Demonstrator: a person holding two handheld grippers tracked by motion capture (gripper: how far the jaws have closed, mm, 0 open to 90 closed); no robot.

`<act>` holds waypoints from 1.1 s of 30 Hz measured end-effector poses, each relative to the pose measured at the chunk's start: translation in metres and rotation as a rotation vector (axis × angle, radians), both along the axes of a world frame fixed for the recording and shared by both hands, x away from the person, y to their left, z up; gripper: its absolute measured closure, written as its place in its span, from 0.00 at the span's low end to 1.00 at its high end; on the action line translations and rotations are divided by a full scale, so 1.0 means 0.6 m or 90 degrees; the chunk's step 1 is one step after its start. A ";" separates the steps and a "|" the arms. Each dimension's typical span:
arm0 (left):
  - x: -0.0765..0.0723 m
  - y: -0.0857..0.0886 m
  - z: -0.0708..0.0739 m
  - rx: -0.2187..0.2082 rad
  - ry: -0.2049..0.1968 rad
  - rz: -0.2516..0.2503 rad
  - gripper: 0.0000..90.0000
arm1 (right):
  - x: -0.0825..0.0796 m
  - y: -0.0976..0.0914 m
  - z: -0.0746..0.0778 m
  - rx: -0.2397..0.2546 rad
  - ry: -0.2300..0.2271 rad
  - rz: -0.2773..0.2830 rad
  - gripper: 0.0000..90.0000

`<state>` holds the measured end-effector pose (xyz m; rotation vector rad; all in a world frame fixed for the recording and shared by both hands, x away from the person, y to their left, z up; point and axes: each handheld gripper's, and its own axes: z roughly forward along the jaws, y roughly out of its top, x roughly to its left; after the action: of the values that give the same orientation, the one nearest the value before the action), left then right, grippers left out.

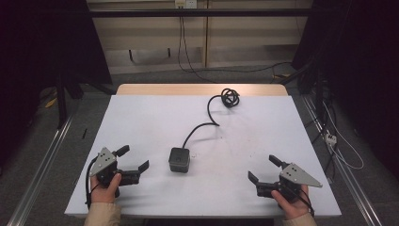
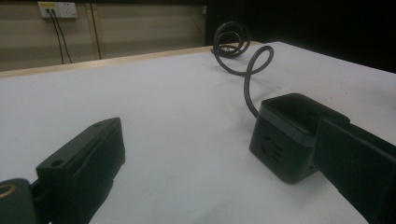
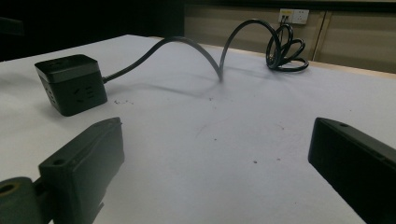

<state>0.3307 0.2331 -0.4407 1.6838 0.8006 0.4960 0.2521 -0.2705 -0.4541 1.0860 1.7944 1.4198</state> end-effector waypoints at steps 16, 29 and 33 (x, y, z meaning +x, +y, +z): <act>0.003 -0.014 0.006 -0.024 0.003 -0.013 0.02 | 0.003 -0.004 0.004 0.011 -0.004 -0.001 0.04; 0.015 -0.034 0.010 -0.011 0.019 -0.013 0.03 | 0.005 -0.002 0.006 0.011 -0.008 0.009 0.04; 0.015 -0.037 0.013 -0.021 0.023 -0.014 0.03 | 0.005 0.000 0.009 0.011 -0.012 0.011 0.04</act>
<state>0.3398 0.2111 -0.4326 1.6741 0.8113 0.4361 0.2552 -0.2703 -0.4490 1.0651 1.7851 1.4527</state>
